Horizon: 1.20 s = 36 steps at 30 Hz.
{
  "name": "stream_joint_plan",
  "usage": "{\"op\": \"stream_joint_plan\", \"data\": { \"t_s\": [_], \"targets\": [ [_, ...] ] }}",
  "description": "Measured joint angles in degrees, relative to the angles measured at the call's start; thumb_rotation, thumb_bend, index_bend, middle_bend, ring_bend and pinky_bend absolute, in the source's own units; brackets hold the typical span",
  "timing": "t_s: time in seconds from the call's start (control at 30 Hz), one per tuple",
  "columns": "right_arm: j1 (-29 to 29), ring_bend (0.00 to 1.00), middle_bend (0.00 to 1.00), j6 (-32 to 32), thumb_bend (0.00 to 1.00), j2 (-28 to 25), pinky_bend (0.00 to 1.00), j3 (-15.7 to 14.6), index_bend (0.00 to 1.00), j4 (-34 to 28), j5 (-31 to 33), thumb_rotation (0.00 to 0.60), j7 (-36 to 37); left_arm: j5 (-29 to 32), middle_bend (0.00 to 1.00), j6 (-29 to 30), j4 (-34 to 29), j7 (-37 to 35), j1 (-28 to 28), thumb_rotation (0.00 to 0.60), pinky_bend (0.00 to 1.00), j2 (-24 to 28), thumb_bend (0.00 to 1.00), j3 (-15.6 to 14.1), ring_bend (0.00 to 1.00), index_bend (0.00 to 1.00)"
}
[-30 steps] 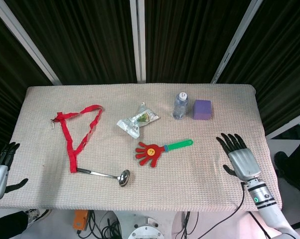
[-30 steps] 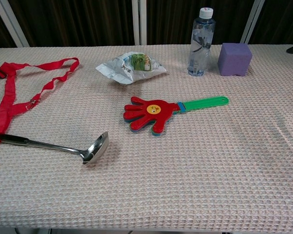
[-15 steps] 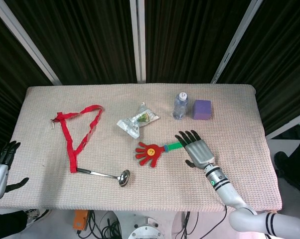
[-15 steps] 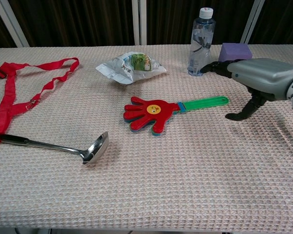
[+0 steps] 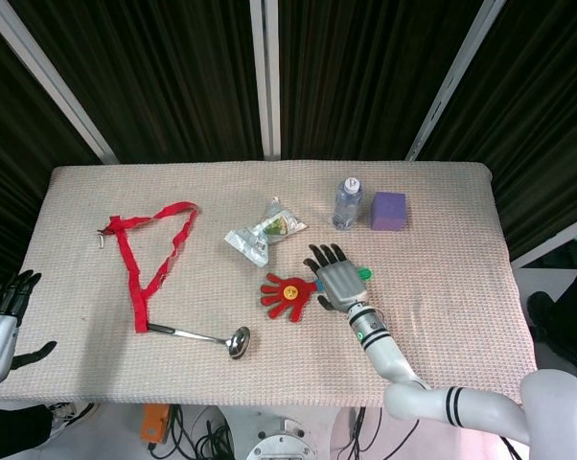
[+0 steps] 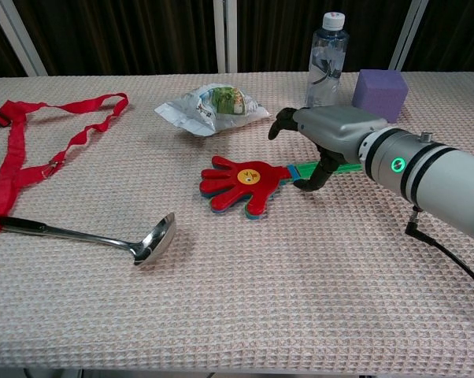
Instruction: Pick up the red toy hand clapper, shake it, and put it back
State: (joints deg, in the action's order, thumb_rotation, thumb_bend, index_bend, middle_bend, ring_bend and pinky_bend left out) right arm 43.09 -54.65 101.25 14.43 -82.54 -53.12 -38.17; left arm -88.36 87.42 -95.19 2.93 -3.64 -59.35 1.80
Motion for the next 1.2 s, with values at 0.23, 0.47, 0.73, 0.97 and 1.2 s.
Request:
{"op": "stream_joint_plan", "data": {
  "t_s": [0.23,0.47,0.73,0.97,1.2],
  "targets": [
    [1.91,0.00,0.03,-1.42,0.25,3.37,0.00,0.24,0.36,3.10,1.74,0.600,-0.67,0.00,0.04,0.10,0.27,-0.44,0.05,0.600,0.01,-0.02,0.06,-0.05,0.00,0.07],
    [2.61,0.00,0.04,-2.28,0.26,4.61,0.00,-0.02,0.42,4.97,2.84,0.600,-0.67,0.00,0.04,0.16,0.50,-0.88,0.16,0.600,0.01,-0.03,0.06,-0.17,0.00,0.07],
    [3.02,0.00,0.06,-2.33,0.27,4.93,0.00,-0.66,0.49,5.43,3.16,0.600,-0.12,-0.07,0.04,0.40,0.45,-0.87,0.29,0.600,0.01,-0.03,0.06,-0.23,0.00,0.07],
    [2.91,0.00,0.09,-3.39,0.28,4.92,0.00,-1.14,0.63,5.44,2.34,0.600,0.36,0.00,0.04,0.96,0.43,-1.17,0.59,0.600,0.01,0.00,0.06,-0.20,0.00,0.07],
    [2.00,0.09,0.35,-3.46,0.32,3.64,0.01,-0.99,0.90,3.30,-0.41,0.600,5.83,-0.11,0.04,0.95,0.35,-1.97,0.73,0.600,0.01,0.12,0.06,-0.34,0.00,0.07]
  ]
}}
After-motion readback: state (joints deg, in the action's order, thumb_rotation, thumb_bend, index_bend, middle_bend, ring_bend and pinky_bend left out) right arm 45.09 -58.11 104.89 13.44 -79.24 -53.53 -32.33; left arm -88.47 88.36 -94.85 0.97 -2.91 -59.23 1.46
